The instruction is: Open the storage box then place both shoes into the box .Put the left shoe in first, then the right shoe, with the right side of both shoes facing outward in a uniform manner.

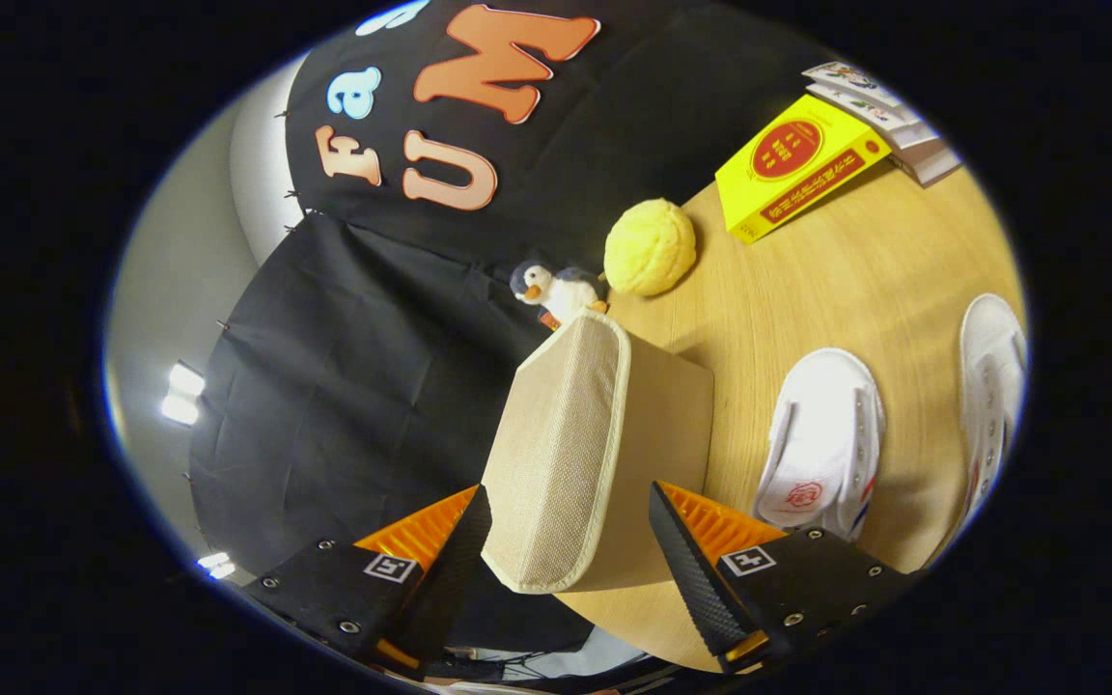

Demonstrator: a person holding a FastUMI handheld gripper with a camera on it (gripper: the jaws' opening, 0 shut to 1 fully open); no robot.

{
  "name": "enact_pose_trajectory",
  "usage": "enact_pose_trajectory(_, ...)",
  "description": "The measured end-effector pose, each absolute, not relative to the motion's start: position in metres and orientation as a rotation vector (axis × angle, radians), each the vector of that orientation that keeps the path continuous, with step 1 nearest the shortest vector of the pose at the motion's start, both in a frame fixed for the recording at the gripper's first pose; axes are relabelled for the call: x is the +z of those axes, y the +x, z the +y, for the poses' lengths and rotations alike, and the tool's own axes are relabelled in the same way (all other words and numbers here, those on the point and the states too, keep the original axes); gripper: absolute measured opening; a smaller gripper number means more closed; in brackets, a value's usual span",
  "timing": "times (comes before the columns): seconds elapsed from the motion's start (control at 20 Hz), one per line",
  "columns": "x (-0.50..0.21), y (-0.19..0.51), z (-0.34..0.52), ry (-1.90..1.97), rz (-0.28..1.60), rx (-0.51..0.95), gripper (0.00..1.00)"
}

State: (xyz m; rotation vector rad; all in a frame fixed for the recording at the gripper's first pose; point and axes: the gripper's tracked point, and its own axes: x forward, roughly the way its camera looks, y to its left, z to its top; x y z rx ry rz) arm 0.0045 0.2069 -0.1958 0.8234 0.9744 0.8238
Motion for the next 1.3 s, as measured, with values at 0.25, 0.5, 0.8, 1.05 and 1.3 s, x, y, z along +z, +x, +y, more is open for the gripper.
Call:
enact_pose_trajectory(0.25, -0.209, 0.011, 0.237, 0.888, 1.028, 0.875, 0.98)
enact_pose_trajectory(0.5, -0.202, 0.008, 0.246, 0.971, 1.069, 0.931, 0.98)
enact_pose_trajectory(0.8, -0.164, 0.01, 0.238, 0.996, 0.984, 0.952, 0.85)
enact_pose_trajectory(1.05, -0.137, 0.021, 0.247, 0.931, 0.86, 0.884, 0.41)
enact_pose_trajectory(1.3, -0.082, 0.008, 0.287, 0.879, 0.787, 0.926, 0.11)
